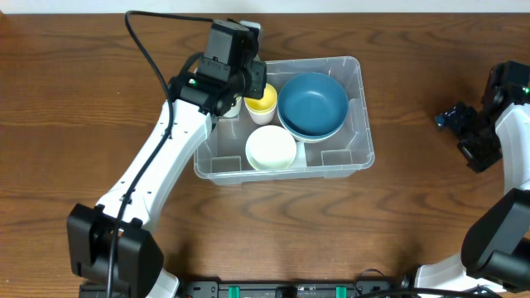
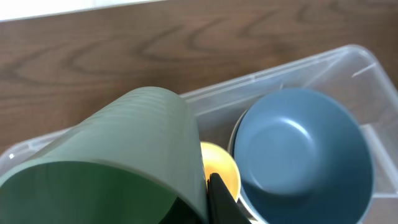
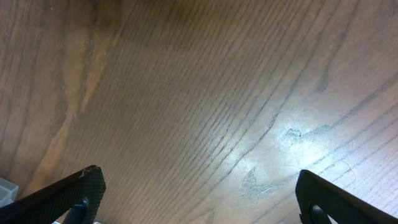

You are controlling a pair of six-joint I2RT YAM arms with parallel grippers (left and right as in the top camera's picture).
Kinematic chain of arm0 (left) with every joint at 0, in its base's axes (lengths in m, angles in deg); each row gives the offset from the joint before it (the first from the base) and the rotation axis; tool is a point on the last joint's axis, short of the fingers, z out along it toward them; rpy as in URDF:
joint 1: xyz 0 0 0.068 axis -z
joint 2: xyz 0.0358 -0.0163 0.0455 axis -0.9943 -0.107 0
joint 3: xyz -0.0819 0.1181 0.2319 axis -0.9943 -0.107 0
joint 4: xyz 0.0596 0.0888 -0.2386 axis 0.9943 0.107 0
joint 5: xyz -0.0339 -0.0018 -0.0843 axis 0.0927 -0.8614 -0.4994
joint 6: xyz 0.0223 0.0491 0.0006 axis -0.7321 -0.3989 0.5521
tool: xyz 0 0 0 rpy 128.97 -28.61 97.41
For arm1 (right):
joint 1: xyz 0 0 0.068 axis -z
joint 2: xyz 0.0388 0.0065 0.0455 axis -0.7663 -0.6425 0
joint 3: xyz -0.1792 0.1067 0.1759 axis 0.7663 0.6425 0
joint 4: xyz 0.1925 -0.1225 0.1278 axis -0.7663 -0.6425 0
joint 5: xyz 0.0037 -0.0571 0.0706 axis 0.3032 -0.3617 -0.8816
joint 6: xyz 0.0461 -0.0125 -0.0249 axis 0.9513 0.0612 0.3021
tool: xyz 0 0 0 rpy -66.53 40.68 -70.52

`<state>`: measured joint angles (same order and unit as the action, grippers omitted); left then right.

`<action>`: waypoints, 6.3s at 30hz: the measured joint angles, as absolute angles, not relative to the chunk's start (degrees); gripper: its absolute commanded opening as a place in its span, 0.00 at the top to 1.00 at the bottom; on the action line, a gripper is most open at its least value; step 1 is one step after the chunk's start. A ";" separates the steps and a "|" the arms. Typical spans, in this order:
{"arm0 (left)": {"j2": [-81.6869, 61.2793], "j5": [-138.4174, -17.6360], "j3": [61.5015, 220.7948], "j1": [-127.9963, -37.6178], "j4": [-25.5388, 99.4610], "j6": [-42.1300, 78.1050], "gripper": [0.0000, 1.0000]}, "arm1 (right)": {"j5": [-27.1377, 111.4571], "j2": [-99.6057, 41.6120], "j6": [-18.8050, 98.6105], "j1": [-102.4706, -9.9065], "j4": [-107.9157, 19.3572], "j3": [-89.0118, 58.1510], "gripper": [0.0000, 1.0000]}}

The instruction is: Pack container

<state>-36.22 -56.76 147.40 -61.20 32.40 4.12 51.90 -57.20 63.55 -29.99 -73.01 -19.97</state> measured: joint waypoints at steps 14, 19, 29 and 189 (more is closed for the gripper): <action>-37.25 -55.49 147.40 -54.54 36.03 3.53 0.94 | 51.88 -57.20 63.55 -29.99 -73.01 -19.97 0.01; -39.28 -53.09 147.40 -54.60 36.36 3.11 0.94 | 51.88 -57.20 63.55 -29.99 -73.01 -19.97 0.01; -40.05 -49.74 147.40 -54.60 37.30 2.74 0.92 | 51.90 -57.20 63.55 -29.99 -73.01 -19.97 0.01; 60.84 -60.67 62.44 -82.38 3.77 -0.75 0.02 | 51.70 -57.20 63.55 -29.99 -73.01 -19.94 0.01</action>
